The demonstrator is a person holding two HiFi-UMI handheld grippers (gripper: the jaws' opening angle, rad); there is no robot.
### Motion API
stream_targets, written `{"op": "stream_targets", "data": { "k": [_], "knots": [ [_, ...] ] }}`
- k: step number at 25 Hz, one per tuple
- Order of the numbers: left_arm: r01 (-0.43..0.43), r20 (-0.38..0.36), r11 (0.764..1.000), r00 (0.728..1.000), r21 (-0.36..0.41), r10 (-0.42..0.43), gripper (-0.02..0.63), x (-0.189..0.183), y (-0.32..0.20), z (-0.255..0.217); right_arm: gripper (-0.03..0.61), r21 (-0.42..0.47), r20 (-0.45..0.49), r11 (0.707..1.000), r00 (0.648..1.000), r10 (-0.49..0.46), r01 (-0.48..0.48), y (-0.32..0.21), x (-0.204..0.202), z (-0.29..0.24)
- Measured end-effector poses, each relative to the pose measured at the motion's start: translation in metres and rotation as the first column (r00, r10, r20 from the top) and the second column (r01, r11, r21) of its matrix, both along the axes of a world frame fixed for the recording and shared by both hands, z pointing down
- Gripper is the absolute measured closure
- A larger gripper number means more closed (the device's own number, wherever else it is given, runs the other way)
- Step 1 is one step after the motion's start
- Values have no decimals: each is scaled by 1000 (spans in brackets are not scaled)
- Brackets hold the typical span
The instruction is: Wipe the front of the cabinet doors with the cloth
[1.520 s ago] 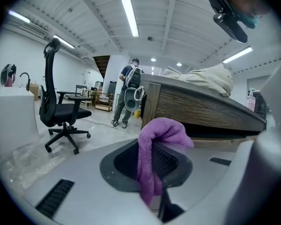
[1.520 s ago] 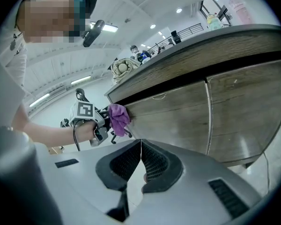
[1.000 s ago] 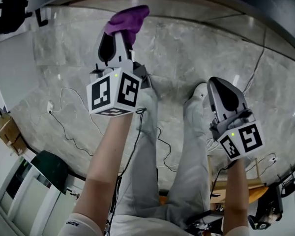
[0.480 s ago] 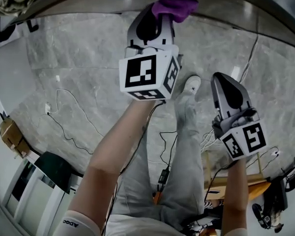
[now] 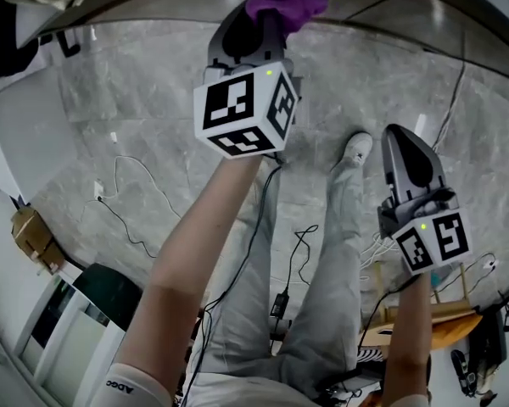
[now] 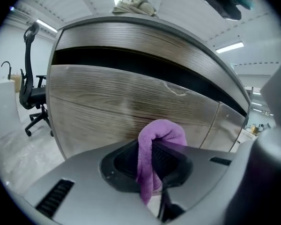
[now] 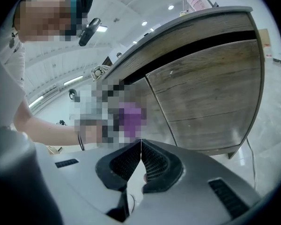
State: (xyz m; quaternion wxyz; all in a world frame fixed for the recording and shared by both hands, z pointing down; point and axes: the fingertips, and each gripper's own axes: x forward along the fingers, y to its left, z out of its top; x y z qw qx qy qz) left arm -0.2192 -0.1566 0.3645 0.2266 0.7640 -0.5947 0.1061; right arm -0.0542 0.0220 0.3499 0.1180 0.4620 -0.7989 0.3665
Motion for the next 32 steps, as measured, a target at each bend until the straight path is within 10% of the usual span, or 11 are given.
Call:
{"op": "stream_targets", "data": {
  "k": [12, 20, 25, 32],
  "knots": [
    [110, 81, 994, 991, 11, -111, 562, -158, -17, -10, 552, 27, 38, 995, 995, -96, 95, -28, -118, -7],
    [328, 99, 943, 938, 56, -332, 562, -243, -16, -24, 552, 27, 43, 991, 991, -130, 129, -24, -128, -8],
    [346, 109, 937, 931, 38, -348, 561, -220, 9, -19, 552, 23, 38, 991, 990, -135, 134, -14, -98, -13],
    [211, 80, 975, 975, -75, -205, 562, -89, 50, 34, 552, -1, 20, 994, 994, -111, 111, 3, -24, 0]
  ]
}}
